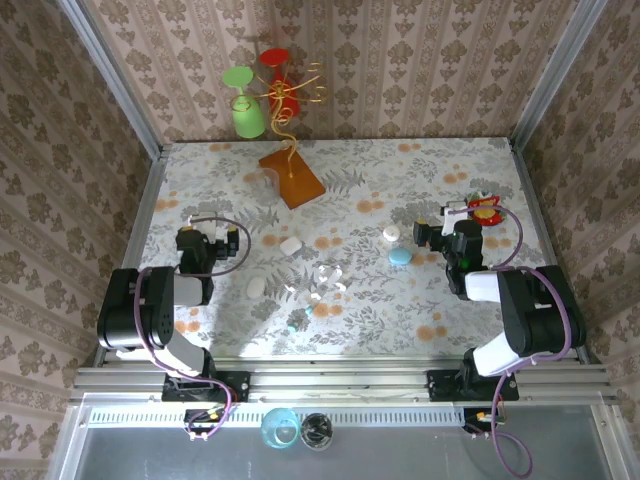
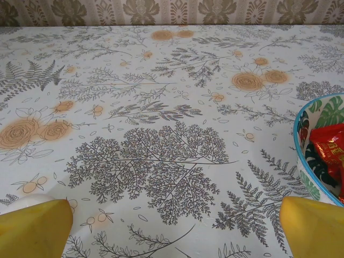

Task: Insert wireless bluetooth earbuds into charging case

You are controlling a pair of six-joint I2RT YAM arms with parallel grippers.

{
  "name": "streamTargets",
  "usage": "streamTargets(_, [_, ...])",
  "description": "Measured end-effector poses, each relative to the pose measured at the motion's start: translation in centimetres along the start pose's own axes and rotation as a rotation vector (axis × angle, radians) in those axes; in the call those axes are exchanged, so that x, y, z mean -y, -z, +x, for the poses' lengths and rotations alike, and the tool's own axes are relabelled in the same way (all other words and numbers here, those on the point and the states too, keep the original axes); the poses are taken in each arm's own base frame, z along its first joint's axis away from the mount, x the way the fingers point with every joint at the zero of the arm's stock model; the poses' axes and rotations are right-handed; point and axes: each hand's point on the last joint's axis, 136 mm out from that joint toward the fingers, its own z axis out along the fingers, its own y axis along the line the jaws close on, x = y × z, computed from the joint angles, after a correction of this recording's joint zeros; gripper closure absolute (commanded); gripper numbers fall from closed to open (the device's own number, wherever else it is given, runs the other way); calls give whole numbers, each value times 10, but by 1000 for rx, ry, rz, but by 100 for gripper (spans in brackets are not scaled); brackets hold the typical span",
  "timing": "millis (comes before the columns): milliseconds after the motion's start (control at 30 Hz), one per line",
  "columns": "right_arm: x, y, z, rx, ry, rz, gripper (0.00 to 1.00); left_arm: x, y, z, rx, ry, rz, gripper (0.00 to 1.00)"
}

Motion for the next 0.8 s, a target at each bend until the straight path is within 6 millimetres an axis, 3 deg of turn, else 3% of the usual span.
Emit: streamTargets(800, [2, 0, 0, -1, -8, 0, 0, -1, 0, 0, -1, 1, -2, 0])
